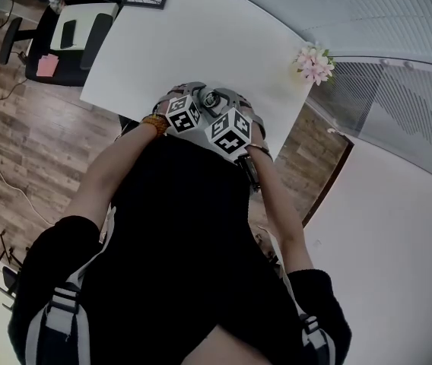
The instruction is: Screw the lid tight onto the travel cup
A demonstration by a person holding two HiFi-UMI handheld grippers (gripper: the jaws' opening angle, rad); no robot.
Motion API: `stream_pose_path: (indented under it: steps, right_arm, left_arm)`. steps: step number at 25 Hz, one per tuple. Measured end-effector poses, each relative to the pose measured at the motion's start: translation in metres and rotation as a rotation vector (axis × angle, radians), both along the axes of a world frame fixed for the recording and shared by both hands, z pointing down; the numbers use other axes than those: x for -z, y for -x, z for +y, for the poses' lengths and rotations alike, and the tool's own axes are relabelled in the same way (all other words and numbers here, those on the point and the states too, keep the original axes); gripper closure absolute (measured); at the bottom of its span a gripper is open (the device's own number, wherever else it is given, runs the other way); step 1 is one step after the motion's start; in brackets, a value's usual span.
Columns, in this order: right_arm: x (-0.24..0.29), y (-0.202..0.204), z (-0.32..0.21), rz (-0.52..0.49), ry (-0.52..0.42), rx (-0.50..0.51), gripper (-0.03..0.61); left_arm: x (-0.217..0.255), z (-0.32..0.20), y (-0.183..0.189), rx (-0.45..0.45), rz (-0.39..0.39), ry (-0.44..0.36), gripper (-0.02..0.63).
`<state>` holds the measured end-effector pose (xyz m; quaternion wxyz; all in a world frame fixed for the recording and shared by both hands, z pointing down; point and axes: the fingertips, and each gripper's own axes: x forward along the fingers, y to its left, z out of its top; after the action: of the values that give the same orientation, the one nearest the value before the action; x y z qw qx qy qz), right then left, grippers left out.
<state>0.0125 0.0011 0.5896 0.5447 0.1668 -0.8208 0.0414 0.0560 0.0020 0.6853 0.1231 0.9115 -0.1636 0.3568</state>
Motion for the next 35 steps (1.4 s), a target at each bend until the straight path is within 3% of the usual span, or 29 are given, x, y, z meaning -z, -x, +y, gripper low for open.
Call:
stream_pose_path:
  steps: [6,9,18,26,29,33,35]
  right_arm:
    - [0.015,0.001,0.006,-0.045,0.128,0.062,0.356]
    - [0.020,-0.001,0.006,-0.064,0.212,0.093,0.324]
    - [0.002,-0.008,0.005,0.078,0.298,0.261,0.325]
    - [-0.008,-0.001,0.008,0.164,0.273,0.389,0.342]
    - [-0.009,0.000,0.014,0.202,0.234,0.533,0.345]
    - [-0.008,-0.007,0.022,0.246,0.117,0.937,0.347]
    - [-0.008,-0.007,0.025,0.264,0.056,1.043,0.345]
  left_arm:
    - [-0.001,0.002,-0.001,-0.023,-0.005,0.008,0.233]
    - [0.000,0.001,-0.002,-0.030,-0.002,0.007,0.232]
    - [-0.001,0.001,-0.003,-0.040,-0.005,0.009,0.232]
    - [-0.001,0.002,-0.001,-0.048,-0.009,0.011,0.232]
    - [-0.002,0.003,-0.001,-0.051,-0.010,0.012,0.232]
    - [-0.002,0.002,-0.003,-0.059,-0.012,0.013,0.232]
    - [-0.001,0.003,-0.003,-0.067,-0.014,0.015,0.232]
